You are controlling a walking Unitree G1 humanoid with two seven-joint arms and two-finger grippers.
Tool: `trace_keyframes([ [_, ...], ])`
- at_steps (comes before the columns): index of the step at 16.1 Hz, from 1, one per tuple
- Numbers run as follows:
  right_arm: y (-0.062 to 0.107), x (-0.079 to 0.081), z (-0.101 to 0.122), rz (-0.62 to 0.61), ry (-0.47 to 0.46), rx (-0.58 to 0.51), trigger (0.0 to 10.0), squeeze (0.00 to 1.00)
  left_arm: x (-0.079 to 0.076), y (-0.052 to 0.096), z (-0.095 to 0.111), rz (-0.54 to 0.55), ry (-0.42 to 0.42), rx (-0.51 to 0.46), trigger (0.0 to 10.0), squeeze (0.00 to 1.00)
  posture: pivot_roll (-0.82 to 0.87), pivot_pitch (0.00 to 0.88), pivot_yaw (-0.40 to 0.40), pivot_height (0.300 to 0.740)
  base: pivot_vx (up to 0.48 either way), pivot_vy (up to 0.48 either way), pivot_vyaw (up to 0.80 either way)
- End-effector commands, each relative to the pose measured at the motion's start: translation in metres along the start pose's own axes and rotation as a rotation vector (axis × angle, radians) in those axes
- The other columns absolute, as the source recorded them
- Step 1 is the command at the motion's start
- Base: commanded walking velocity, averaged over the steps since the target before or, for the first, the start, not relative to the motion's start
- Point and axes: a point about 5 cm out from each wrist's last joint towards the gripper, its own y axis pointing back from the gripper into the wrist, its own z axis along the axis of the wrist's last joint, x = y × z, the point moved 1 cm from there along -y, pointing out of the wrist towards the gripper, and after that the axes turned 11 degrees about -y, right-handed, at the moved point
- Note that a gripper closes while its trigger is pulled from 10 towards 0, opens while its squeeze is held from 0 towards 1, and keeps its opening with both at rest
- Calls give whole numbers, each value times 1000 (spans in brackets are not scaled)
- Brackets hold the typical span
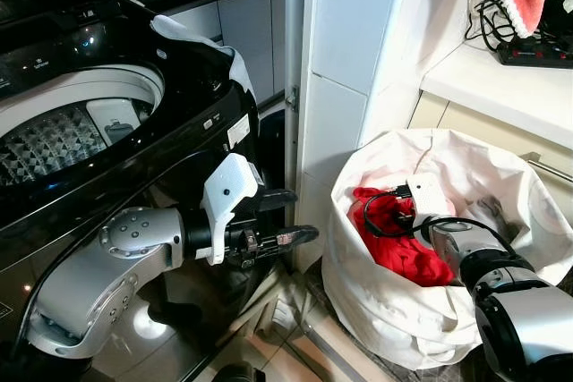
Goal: Clothes washing
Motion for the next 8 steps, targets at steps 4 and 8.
trace_keyframes([
  [4,1,-2,2,6,-28,-7,0,0,5,1,3,6,-13,3,10000,0,163,0,50,740,0,0,0],
  [8,2,-5,6,10,-81,-26,0,0,14,-2,1,53,-24,5,10000,0,130,0,58,740,0,0,0],
])
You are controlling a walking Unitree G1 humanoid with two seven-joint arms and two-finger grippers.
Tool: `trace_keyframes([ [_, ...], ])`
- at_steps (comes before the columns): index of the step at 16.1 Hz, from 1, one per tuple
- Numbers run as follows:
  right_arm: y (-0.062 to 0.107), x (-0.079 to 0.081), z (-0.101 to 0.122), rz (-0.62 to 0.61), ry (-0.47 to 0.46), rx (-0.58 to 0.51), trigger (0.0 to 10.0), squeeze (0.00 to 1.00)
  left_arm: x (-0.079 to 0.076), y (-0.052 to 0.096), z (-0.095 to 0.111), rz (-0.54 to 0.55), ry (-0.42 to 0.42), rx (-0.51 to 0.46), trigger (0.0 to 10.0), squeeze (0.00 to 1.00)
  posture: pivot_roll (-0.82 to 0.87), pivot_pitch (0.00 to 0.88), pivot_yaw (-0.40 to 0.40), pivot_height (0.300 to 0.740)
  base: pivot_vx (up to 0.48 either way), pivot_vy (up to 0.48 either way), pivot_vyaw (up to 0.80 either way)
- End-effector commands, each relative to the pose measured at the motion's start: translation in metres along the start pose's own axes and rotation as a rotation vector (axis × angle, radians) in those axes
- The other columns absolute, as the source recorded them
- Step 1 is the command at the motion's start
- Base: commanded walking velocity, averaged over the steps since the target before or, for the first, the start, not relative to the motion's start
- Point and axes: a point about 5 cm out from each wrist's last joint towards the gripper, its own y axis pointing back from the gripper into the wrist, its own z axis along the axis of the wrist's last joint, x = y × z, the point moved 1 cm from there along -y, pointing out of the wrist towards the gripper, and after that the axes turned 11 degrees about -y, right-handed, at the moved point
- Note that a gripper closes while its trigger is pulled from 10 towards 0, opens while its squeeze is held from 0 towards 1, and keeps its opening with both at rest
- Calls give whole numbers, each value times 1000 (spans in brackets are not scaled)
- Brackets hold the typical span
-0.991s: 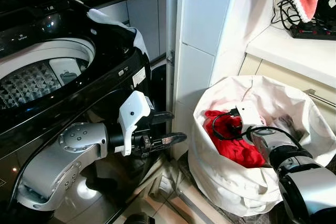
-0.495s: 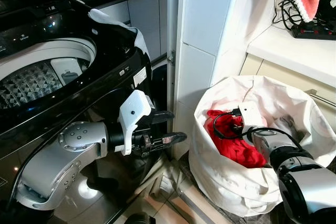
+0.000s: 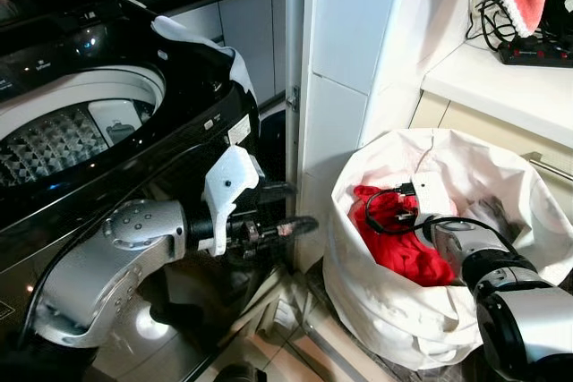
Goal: Clothes washing
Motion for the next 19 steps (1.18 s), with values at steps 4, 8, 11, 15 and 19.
trace_keyframes([
  [4,3,-2,17,30,-60,-69,0,0,16,-3,2,100,-21,-12,10000,0,98,0,59,740,0,0,0],
  [8,19,-10,59,172,-120,-194,0,0,32,-13,2,217,-19,-31,10000,0,52,0,38,740,0,0,0],
  [11,57,-4,102,435,-226,-316,0,0,43,-17,13,302,-44,-100,10000,0,35,0,29,740,0,0,0],
  [15,134,31,158,834,-275,-471,0,0,51,-23,41,355,-46,-258,10000,1000,7,0,28,740,0,0,0],
  [19,199,96,188,1286,-430,-556,0,0,50,-29,61,322,-47,-386,10000,1000,4,0,23,740,0,0,0],
])
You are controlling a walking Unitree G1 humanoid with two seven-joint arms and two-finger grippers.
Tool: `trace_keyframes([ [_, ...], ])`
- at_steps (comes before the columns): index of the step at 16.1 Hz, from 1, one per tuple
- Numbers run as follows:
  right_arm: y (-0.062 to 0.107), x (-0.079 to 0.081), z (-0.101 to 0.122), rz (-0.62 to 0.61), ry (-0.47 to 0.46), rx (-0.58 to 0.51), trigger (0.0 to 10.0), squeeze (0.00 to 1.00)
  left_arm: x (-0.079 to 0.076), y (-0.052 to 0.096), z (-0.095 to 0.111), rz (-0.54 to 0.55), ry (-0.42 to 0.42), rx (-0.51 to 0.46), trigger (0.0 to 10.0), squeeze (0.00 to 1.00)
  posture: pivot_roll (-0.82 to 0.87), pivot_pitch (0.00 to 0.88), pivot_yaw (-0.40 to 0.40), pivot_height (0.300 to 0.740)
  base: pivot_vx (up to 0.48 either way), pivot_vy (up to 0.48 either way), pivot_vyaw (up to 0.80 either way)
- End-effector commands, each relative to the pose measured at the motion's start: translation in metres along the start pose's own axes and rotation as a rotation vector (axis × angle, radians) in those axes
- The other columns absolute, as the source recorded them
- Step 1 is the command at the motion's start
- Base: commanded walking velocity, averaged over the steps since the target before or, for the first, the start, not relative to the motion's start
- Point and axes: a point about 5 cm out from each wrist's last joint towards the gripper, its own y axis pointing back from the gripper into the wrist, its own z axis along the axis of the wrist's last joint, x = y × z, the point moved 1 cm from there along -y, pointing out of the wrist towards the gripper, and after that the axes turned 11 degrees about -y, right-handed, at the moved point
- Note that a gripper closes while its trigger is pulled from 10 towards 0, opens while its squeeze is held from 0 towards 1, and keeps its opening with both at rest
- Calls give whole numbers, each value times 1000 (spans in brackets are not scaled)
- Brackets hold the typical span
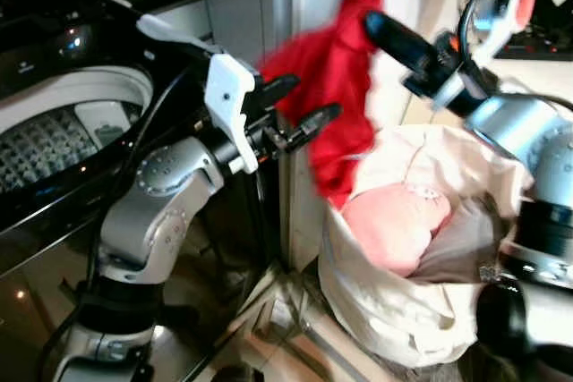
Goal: Clothes washing
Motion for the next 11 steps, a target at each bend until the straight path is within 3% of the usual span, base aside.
trace_keyframes([
  [1,-5,18,-3,59,-33,5,0,0,-1,-2,-1,9,-16,1,10000,1000,5,0,22,740,0,0,0],
  [5,-11,27,-24,89,-110,53,0,0,3,-4,-6,55,-63,28,10000,1000,15,0,13,740,0,0,0],
  [6,-11,29,-29,98,-129,66,0,0,4,-5,-10,72,-79,48,10000,129,15,0,13,740,0,0,0],
  [7,-11,30,-35,95,-144,82,0,0,7,-6,-13,114,-123,76,10000,0,16,0,12,740,0,0,0],
  [8,-11,31,-36,93,-150,84,0,0,10,-5,-14,143,-106,75,0,0,14,0,15,740,0,0,0],
  [11,-9,33,-35,82,-165,76,0,0,16,-5,-14,177,-105,72,0,0,12,0,17,740,0,0,0],
])
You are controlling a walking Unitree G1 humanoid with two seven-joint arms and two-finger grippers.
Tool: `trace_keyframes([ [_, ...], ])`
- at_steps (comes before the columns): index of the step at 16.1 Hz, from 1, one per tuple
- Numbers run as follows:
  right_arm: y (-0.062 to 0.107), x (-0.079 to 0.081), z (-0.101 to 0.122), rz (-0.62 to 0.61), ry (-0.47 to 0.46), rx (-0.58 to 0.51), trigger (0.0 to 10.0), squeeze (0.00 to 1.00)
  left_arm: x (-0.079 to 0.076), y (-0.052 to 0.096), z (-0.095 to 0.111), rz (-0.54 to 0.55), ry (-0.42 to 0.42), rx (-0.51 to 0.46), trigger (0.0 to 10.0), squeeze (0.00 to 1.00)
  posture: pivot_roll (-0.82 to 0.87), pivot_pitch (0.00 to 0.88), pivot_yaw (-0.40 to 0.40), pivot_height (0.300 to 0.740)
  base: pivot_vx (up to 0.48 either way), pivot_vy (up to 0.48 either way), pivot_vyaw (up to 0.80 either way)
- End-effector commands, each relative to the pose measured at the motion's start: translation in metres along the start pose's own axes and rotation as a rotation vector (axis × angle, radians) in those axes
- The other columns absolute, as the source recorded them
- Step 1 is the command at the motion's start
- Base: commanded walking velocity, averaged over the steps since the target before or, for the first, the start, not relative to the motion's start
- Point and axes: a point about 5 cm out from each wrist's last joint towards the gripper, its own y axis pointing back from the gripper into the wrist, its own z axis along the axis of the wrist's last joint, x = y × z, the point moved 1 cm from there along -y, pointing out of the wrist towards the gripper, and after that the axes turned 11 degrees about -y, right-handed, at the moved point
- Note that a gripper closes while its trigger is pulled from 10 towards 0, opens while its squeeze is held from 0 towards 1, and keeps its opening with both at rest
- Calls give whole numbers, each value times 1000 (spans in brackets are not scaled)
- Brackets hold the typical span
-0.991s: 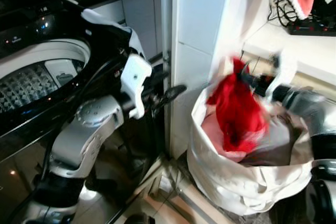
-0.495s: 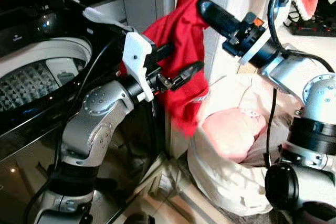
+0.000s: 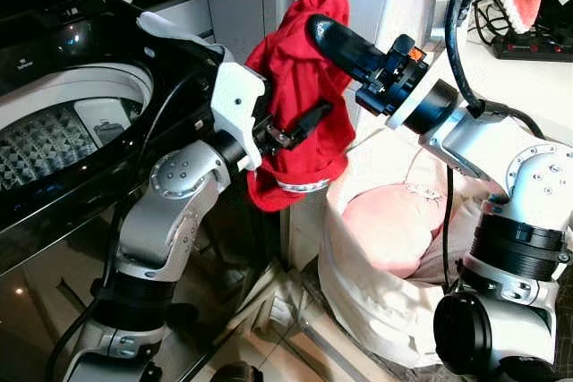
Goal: Clothes washing
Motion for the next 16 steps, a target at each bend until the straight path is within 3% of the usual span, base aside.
trace_keyframes([
  [1,2,9,0,24,14,2,0,0,8,-1,3,37,-21,-9,0,0,12,0,17,740,0,0,0],
  [16,4,2,-14,-41,-6,35,0,0,20,5,1,82,-37,-17,0,0,26,0,11,740,0,0,0],
])
